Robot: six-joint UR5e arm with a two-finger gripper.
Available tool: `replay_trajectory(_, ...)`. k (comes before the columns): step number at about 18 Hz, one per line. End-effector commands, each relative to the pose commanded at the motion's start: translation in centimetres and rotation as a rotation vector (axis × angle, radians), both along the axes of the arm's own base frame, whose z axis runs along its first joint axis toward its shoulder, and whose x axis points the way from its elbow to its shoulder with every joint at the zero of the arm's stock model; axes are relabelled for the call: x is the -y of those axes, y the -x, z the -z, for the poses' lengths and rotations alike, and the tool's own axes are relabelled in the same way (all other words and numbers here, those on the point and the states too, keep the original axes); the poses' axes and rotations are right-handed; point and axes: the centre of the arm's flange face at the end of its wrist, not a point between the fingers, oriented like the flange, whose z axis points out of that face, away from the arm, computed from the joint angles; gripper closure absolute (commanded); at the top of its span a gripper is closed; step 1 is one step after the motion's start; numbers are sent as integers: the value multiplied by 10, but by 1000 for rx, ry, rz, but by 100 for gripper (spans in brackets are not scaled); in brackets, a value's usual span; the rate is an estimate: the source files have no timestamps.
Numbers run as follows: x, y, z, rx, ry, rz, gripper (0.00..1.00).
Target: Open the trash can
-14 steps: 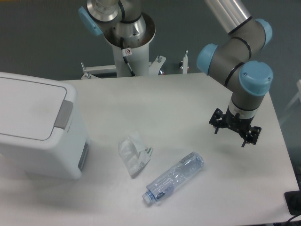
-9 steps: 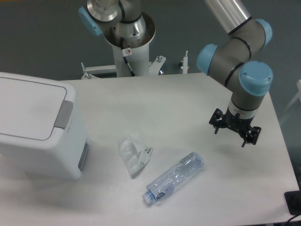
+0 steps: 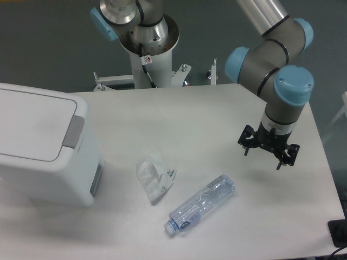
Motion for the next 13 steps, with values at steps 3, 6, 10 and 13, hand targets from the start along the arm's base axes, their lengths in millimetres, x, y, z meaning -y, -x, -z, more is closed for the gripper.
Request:
replay_trajectory(3,-15,-16,-14,10,-19,-80,0)
replay_trajectory(6,-28,-38,-22,53,-87,-74,0)
replay_trajectory(10,-51,-77,-52,147,-205,-148,0)
replay_trajectory(13,-83,-130,-95,232,-310,-195,0)
